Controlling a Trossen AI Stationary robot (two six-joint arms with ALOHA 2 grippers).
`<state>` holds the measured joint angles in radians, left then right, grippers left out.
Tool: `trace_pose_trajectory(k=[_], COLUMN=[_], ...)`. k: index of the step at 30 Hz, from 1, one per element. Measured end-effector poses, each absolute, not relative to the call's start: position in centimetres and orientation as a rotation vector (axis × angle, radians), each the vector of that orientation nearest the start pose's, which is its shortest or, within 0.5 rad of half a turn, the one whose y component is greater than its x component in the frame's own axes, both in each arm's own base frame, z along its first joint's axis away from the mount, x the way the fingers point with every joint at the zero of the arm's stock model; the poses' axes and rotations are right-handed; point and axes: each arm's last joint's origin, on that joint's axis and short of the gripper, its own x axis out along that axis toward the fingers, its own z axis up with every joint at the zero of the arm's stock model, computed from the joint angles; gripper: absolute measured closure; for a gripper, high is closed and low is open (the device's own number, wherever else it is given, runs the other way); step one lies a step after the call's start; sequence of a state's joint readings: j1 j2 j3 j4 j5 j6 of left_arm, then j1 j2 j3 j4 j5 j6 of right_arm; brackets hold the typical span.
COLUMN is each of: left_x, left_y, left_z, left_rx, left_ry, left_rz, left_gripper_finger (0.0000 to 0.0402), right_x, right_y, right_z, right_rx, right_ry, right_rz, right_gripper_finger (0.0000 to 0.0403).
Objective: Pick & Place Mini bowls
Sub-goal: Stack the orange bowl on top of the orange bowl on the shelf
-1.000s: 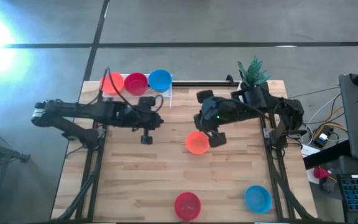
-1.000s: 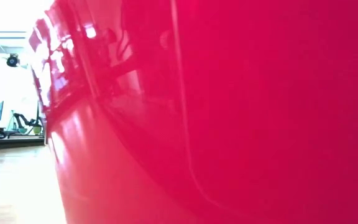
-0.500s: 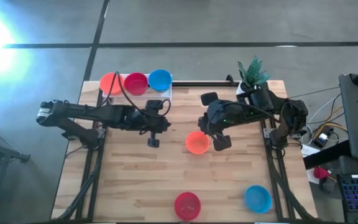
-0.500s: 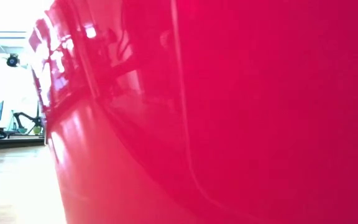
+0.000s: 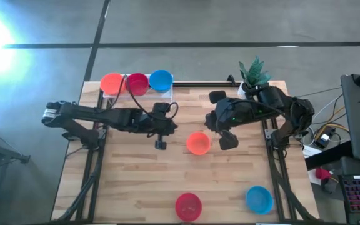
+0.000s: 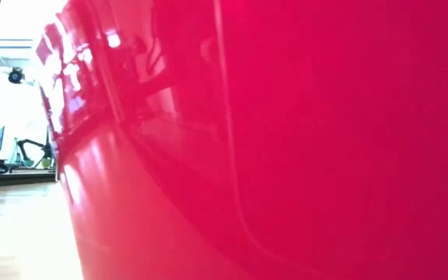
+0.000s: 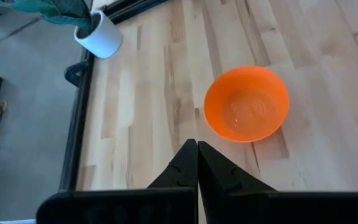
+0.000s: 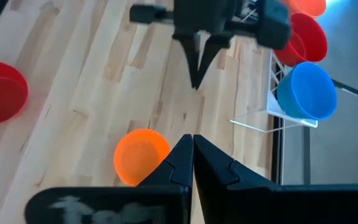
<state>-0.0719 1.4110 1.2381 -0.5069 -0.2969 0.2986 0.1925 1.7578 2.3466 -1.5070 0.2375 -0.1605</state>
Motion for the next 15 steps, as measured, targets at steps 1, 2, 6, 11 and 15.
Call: trace_pose_trajectory(k=[1,2,6,11,15], left_x=[30.6,30.8,31.8,33.3,34.5], left_y=[-1.4,-1.4,-1.4,-1.5,-1.6], left_z=[31.9,31.7,31.1,30.2,29.5], left_rx=[0.404,0.399,0.394,0.358,0.351], left_ry=[0.7,0.698,0.692,0.659,0.669], left_rz=[0.117,0.119,0.122,0.138,0.14], left_gripper_finger=[0.0399,0.0399,0.0399,0.0385,0.034], right_x=[29.1,28.8,27.8,26.9,26.3], right_y=[5.0,4.9,4.7,4.5,4.4], right_z=[47.5,47.6,48.4,49.0,49.4], right_rx=[-0.341,-0.339,-0.334,-0.329,-0.323], right_ry=[0.895,0.888,0.861,0.836,0.818], right_rz=[0.028,0.027,0.025,0.023,0.02], right_gripper_finger=[0.0394,0.0394,0.0394,0.0394,0.0394])
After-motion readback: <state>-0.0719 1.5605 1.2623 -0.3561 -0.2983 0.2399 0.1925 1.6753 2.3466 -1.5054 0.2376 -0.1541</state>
